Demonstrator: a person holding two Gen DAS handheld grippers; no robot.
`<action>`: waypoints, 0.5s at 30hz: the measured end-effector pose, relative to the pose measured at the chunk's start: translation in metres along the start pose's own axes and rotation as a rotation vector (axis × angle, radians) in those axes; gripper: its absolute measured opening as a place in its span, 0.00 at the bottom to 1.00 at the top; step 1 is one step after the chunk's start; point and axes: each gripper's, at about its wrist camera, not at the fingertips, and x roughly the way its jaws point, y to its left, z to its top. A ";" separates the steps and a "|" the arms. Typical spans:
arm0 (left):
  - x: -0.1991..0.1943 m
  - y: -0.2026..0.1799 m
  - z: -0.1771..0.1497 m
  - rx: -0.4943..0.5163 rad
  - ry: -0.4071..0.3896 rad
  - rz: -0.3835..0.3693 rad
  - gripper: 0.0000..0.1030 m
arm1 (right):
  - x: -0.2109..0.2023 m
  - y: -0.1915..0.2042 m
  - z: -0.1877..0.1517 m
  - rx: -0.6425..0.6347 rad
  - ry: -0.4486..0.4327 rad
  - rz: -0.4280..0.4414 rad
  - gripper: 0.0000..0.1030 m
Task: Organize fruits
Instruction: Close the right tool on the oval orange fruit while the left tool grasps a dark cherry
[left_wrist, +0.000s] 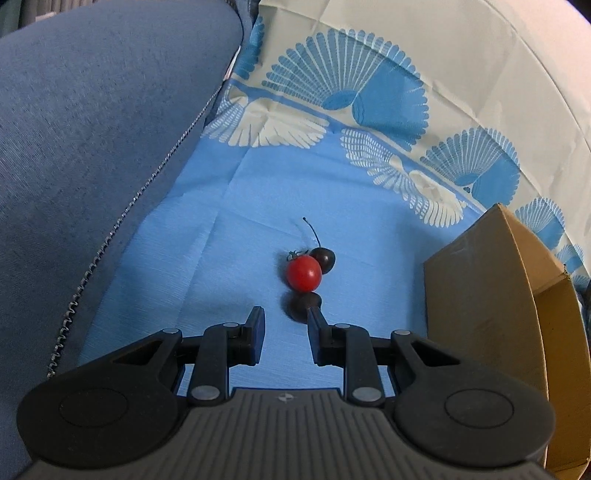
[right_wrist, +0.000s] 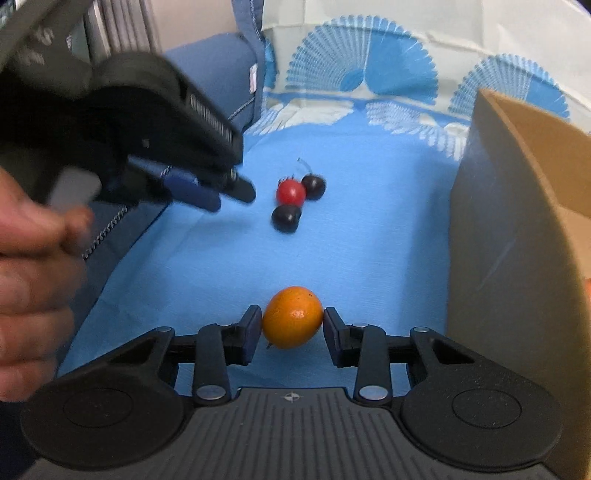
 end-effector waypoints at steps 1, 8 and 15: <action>0.002 0.000 0.000 0.004 0.005 0.003 0.27 | 0.001 0.000 -0.001 -0.005 0.006 -0.010 0.37; 0.023 -0.017 -0.004 0.085 0.044 0.028 0.40 | 0.011 -0.005 -0.002 0.010 0.084 -0.045 0.37; 0.048 -0.031 0.001 0.129 0.024 0.065 0.47 | 0.010 -0.006 -0.004 0.007 0.092 -0.041 0.37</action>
